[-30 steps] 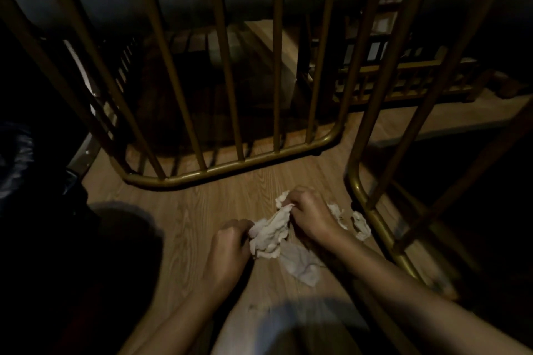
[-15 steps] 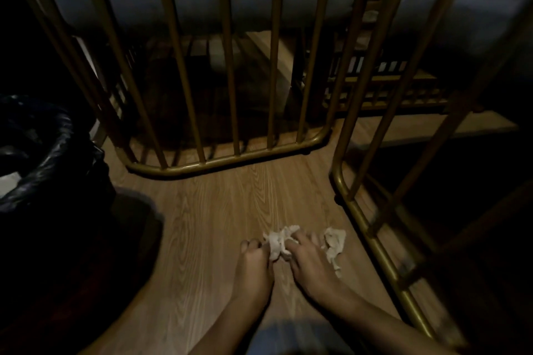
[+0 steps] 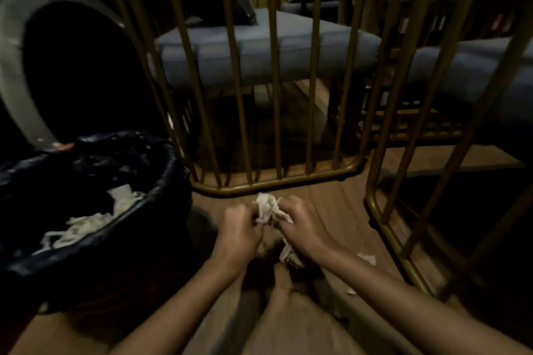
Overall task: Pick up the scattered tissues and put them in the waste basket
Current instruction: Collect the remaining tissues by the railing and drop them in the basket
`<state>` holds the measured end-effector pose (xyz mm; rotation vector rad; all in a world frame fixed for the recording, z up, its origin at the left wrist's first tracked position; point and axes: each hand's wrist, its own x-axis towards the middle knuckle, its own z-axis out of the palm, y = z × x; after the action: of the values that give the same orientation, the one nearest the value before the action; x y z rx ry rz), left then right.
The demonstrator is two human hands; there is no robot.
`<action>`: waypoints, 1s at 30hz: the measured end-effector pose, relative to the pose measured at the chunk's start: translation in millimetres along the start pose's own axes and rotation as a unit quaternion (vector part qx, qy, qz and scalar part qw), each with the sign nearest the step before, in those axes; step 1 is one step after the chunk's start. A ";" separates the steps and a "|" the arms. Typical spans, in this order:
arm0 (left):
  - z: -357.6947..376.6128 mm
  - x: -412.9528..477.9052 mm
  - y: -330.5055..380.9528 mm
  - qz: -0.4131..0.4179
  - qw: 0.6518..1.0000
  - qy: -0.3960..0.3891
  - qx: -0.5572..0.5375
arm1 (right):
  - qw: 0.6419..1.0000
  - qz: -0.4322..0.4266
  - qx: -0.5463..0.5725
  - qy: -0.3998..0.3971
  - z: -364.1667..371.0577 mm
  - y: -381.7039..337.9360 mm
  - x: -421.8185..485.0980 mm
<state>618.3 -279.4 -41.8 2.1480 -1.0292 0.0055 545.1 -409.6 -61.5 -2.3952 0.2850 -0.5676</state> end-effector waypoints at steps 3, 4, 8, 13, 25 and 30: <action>-73.3 14.6 17.6 0.013 0.995 0.076 0.062 | 0.999 -0.041 0.011 0.016 -13.2 -62.4 38.6; -98.9 17.9 22.5 0.003 0.992 0.101 0.072 | 0.998 -0.053 0.028 0.016 -15.6 -85.0 51.9; -191.5 23.6 22.6 -0.051 0.978 0.154 0.130 | 0.989 -0.085 0.123 -0.010 -8.3 -167.2 100.8; -245.8 10.2 -25.2 -0.195 0.961 0.117 0.160 | 0.978 -0.007 0.150 -0.142 48.9 -230.7 136.2; -215.6 -12.6 -27.2 -0.054 0.975 0.160 0.146 | 0.986 -0.152 0.045 -0.050 23.6 -222.9 104.0; -106.5 -22.3 -5.7 0.073 0.987 0.091 0.107 | 0.994 -0.106 0.031 0.004 -15.1 -132.4 45.1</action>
<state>638.3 -195.8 25.1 2.2089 -1.1160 0.3908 585.5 -332.1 48.6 -2.3796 0.0155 -0.6717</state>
